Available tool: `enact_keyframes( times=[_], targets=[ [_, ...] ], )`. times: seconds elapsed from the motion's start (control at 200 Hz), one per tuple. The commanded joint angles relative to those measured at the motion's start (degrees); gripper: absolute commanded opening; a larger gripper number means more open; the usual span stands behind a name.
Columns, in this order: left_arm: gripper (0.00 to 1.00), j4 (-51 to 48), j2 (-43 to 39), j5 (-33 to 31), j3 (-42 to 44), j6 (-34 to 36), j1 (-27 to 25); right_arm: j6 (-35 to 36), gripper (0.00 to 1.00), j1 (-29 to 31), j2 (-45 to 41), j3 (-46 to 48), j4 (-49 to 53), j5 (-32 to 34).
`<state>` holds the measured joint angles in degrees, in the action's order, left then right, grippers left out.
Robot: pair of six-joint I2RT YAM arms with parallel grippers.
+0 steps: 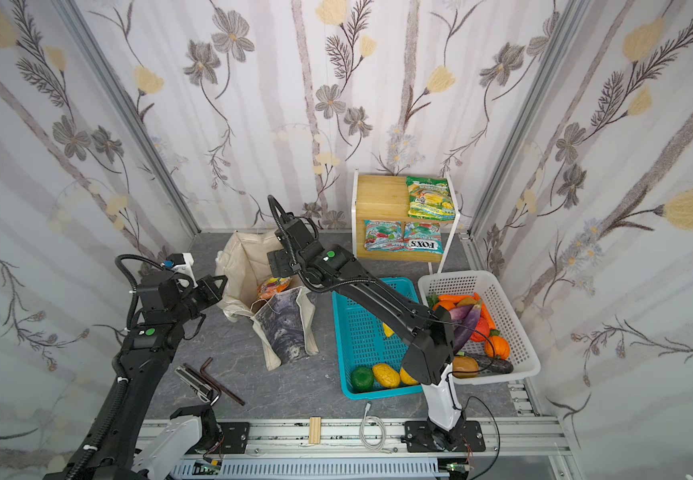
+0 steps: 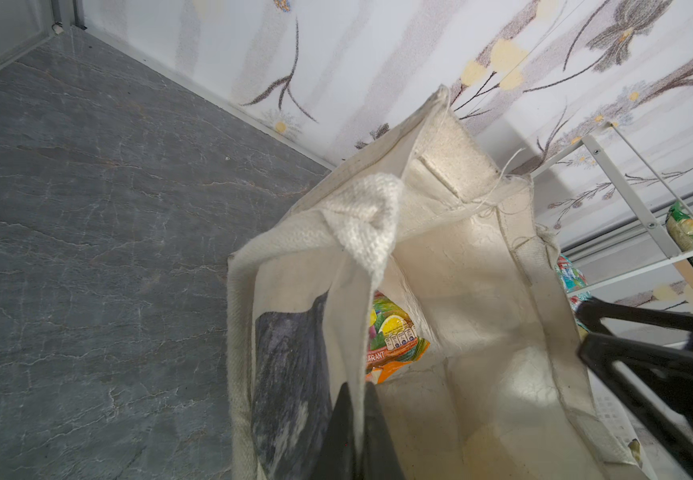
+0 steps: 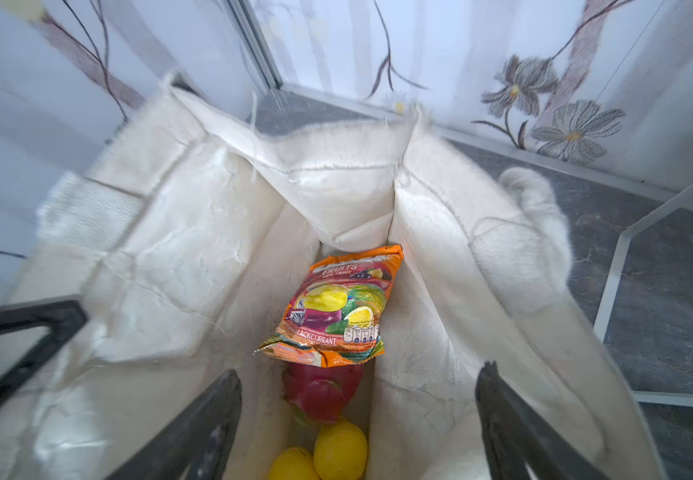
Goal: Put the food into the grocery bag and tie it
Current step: 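Move the right gripper back to the shelf above the green Fox's Spring Tea bag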
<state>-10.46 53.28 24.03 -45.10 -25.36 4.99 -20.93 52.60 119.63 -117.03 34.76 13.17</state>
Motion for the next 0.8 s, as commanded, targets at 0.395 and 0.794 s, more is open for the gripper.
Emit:
enact_keyframes(
  times=[0.395,0.794],
  targets=[
    [0.0,3.08,-2.01,0.56,0.98,0.07,0.05,5.09,1.0,-1.93,-18.21,0.62,0.87,10.47],
    [0.0,3.08,-0.77,1.52,0.2,-0.36,0.06,7.18,1.0,-24.95,-25.45,-0.72,4.76,3.94]
  ],
)
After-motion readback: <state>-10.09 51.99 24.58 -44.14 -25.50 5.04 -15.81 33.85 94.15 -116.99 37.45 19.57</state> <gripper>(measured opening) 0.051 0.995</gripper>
